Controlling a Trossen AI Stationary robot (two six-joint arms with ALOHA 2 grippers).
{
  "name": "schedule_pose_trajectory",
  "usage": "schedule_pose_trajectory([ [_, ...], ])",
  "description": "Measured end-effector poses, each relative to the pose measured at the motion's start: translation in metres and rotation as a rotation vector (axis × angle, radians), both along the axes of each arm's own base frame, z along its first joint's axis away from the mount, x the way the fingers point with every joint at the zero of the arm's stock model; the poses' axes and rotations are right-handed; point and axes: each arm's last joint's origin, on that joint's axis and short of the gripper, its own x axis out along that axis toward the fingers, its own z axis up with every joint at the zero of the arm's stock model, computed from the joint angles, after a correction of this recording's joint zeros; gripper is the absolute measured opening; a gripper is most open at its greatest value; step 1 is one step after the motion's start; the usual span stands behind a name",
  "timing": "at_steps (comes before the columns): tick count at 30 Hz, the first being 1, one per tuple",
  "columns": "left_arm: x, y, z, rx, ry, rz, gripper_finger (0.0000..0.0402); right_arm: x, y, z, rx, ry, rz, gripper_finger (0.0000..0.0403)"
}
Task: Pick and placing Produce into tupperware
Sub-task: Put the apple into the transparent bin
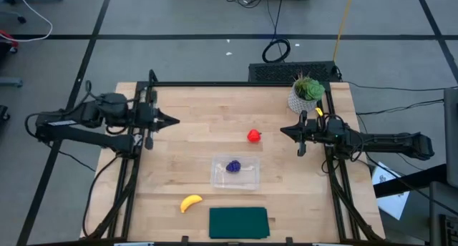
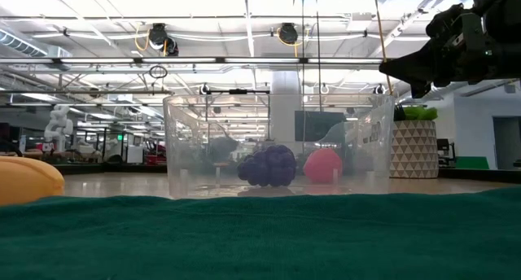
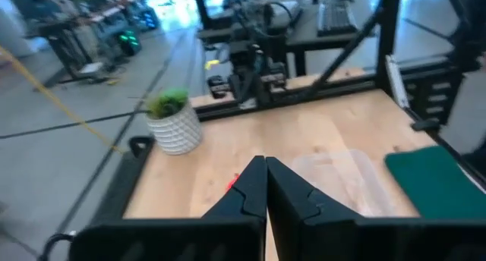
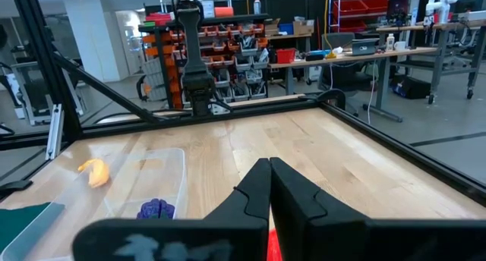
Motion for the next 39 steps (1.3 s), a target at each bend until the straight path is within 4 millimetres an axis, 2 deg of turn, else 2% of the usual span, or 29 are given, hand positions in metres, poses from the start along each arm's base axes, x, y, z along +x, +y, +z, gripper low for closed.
schedule_pose_trajectory([
  [7, -0.024, 0.003, -0.005, -0.030, -0.076, 0.053, 0.0002, 0.000, 0.000, 0.000, 0.000, 0.000, 0.000, 0.0000],
  [14, -0.034, 0.004, -0.022, -0.104, -0.096, 0.058, 0.0003, 0.000, 0.000, 0.000, 0.000, 0.001, 0.000, 0.0000],
  [20, -0.031, 0.004, -0.027, -0.220, -0.125, 0.015, 0.0004, 0.000, 0.000, 0.000, 0.000, 0.000, 0.000, 0.0000],
  [27, -0.024, 0.005, -0.035, -0.230, -0.157, 0.040, 0.0003, 0.000, 0.000, 0.001, -0.002, -0.008, 0.000, 0.0000],
  [39, -0.010, 0.006, -0.071, -0.185, -0.100, 0.039, 0.0002, 0.000, 0.000, 0.001, -0.001, -0.008, -0.001, 0.0000],
])
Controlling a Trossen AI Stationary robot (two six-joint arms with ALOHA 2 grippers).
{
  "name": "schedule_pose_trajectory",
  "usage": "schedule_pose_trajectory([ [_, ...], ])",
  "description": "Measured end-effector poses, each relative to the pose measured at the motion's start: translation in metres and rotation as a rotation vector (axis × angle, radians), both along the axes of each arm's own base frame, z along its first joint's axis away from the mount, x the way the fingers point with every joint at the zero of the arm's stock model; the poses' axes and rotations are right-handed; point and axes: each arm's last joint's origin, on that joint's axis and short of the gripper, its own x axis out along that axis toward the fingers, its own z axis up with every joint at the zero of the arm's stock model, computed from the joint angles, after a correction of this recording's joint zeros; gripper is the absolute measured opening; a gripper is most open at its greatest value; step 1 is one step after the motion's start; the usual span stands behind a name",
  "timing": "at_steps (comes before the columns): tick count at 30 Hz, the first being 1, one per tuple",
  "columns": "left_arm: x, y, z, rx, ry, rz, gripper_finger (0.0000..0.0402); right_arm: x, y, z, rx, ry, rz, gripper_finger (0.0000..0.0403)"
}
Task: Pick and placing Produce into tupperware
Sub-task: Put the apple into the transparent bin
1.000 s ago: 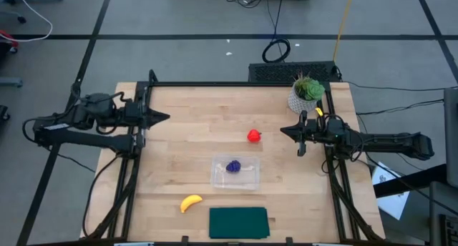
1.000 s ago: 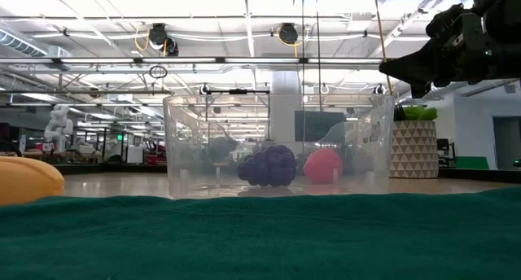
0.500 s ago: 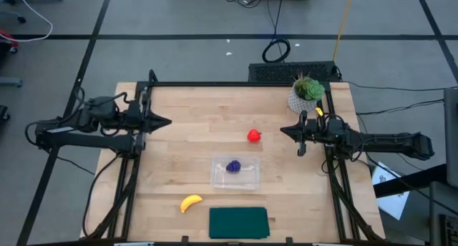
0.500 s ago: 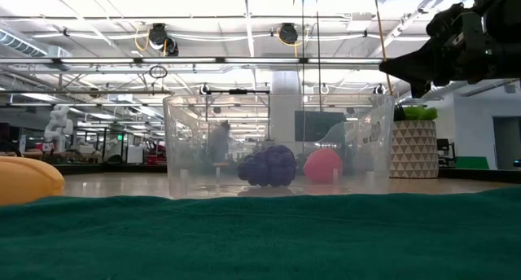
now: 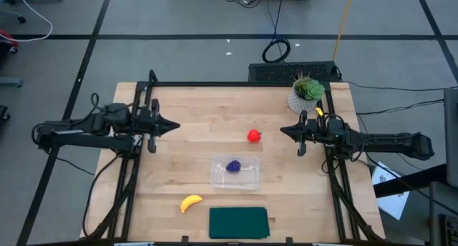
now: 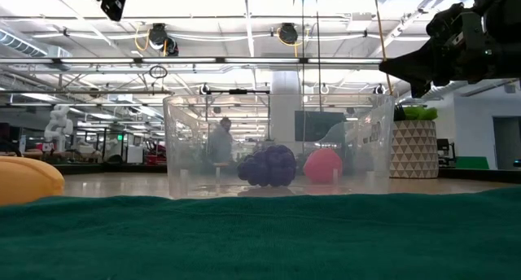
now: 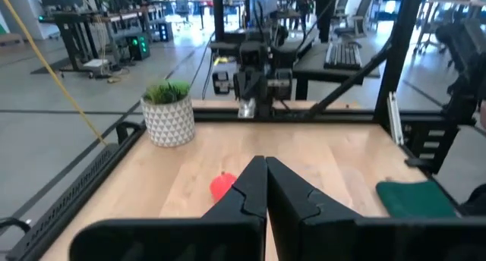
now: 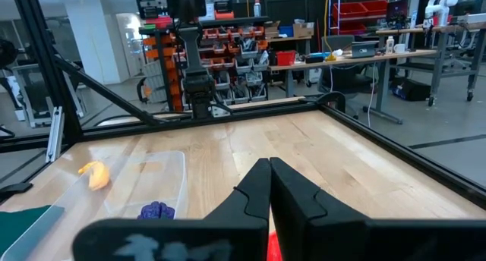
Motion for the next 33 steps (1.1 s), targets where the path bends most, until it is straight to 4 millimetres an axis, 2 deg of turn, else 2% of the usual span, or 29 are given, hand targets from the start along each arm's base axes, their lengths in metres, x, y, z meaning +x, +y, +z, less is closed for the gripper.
schedule_pose_trajectory([
  [4, 0.002, 0.000, -0.006, 0.001, 0.009, 0.000, 0.0002, 0.000, 0.000, 0.000, 0.000, -0.001, 0.000, 0.0000],
  [12, 0.007, 0.000, -0.012, 0.017, -0.090, -0.001, 0.0001, 0.000, 0.000, 0.000, 0.000, -0.001, 0.000, 0.0000],
  [25, 0.011, 0.001, -0.031, 0.046, -0.114, 0.015, 0.0004, 0.000, 0.000, 0.000, 0.000, 0.000, 0.000, 0.0000],
  [33, 0.008, 0.004, -0.036, 0.059, -0.115, 0.046, 0.0004, 0.000, 0.000, 0.000, 0.000, 0.000, 0.000, 0.0000],
])
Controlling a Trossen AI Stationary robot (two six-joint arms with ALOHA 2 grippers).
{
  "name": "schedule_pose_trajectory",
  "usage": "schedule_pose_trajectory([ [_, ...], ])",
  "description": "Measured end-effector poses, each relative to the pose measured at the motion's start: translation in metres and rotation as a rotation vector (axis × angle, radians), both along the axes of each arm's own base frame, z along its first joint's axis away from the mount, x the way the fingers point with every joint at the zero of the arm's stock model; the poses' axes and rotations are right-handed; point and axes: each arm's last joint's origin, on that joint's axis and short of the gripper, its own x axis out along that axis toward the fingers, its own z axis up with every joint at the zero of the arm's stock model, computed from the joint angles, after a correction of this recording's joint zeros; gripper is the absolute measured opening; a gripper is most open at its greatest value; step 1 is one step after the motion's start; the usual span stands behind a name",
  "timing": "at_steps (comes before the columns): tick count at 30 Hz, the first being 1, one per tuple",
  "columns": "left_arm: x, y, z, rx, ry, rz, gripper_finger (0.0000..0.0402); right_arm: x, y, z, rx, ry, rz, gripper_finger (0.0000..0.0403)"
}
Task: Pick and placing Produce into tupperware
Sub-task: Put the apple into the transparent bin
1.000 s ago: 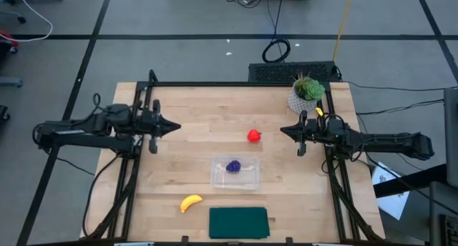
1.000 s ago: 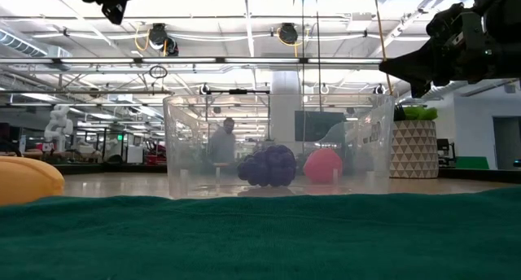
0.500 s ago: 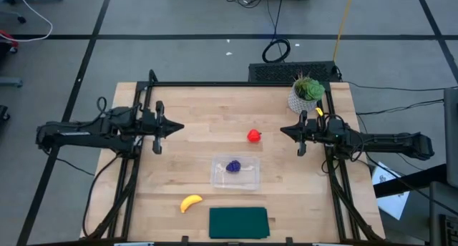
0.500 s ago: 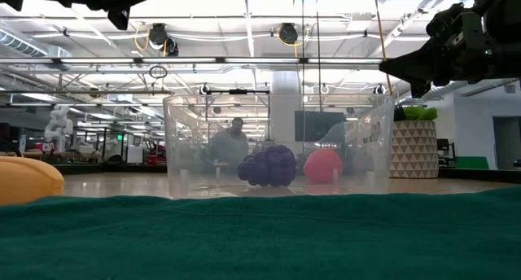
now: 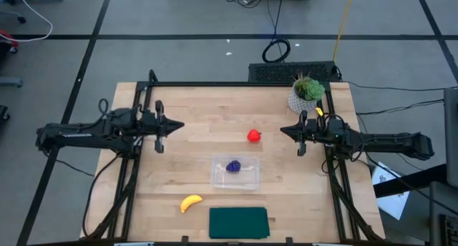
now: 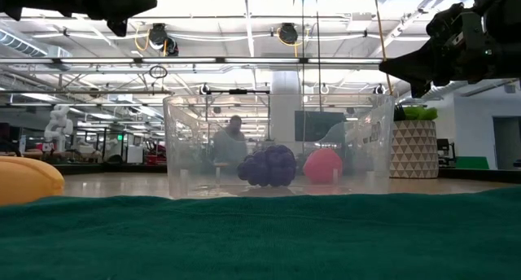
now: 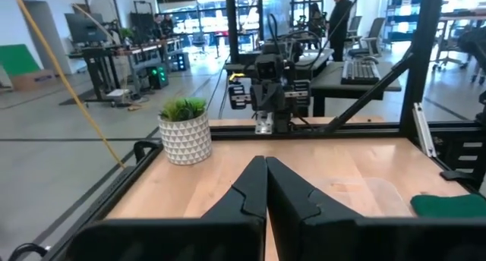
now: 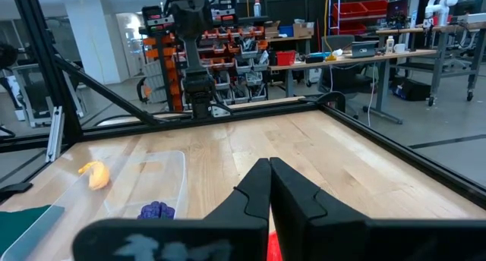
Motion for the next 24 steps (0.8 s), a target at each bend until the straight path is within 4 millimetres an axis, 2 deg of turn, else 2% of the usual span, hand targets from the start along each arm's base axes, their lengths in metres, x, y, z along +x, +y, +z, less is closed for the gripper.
schedule_pose_trajectory([
  [17, 0.000, 0.003, -0.002, -0.047, 0.011, 0.037, 0.0004, 0.000, 0.000, 0.000, 0.000, 0.000, 0.000, 0.0000],
  [24, 0.003, 0.004, -0.020, -0.051, -0.005, 0.040, 0.0004, 0.000, 0.000, 0.000, 0.000, 0.000, 0.000, 0.0000],
])
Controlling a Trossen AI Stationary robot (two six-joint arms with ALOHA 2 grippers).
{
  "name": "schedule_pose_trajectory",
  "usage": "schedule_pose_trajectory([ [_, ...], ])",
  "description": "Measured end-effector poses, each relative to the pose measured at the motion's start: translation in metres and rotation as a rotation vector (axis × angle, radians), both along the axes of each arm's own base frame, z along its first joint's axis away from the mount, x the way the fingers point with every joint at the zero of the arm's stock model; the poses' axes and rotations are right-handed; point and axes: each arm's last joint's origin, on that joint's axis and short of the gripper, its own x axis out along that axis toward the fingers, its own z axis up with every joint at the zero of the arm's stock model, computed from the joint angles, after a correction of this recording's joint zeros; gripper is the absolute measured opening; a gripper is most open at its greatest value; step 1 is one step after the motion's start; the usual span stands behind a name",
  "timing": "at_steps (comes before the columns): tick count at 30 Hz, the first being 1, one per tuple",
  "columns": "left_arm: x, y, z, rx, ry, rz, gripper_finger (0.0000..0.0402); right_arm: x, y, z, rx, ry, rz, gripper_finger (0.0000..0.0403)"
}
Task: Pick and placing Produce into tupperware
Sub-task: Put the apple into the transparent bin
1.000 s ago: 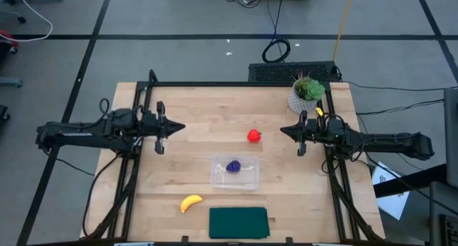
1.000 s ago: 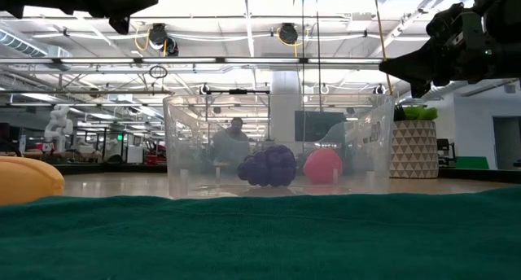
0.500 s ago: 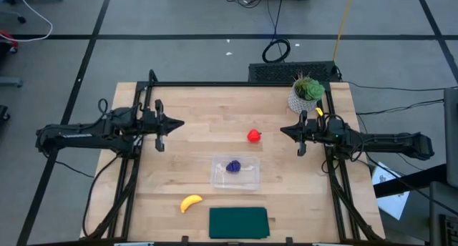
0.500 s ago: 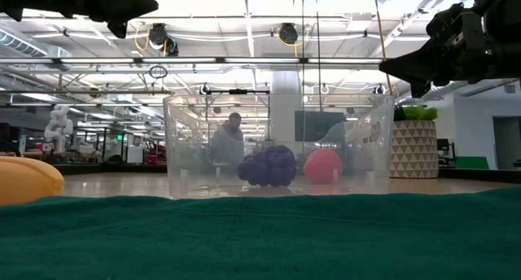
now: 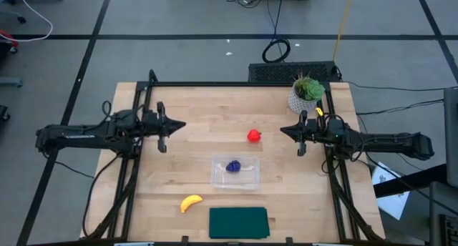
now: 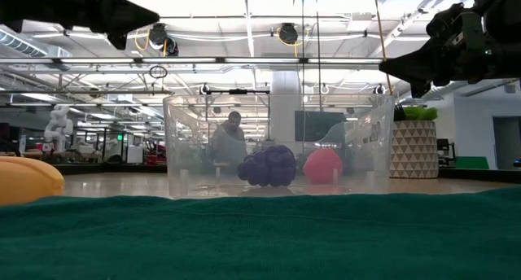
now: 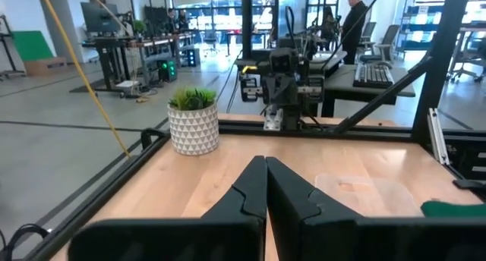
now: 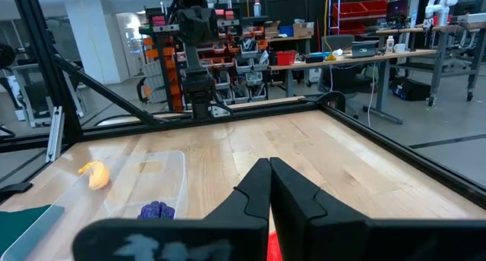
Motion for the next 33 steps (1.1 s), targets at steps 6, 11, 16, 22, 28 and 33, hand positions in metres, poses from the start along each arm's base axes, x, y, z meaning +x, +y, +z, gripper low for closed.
schedule_pose_trajectory([
  [6, 0.001, 0.000, -0.014, 0.000, -0.002, -0.009, 0.0004, 0.000, 0.000, 0.000, 0.000, 0.000, 0.000, 0.0000],
  [11, 0.001, 0.000, -0.021, -0.013, 0.015, -0.018, 0.0002, 0.000, 0.000, 0.000, 0.000, 0.000, 0.000, 0.0000],
  [16, 0.001, 0.000, -0.021, -0.014, 0.022, -0.018, 0.0002, 0.000, 0.000, 0.000, 0.000, 0.000, 0.000, 0.0000],
  [22, 0.001, 0.000, -0.022, 0.006, 0.028, -0.018, 0.0006, 0.000, 0.000, 0.000, -0.008, 0.001, 0.000, 0.0000],
  [28, 0.001, 0.000, -0.021, 0.027, 0.027, -0.019, 0.0007, 0.000, 0.000, 0.000, -0.008, 0.000, 0.000, 0.0000],
  [33, 0.001, 0.000, -0.021, 0.107, 0.036, -0.017, 0.0008, 0.000, 0.000, 0.000, -0.008, -0.002, 0.000, 0.0000],
])
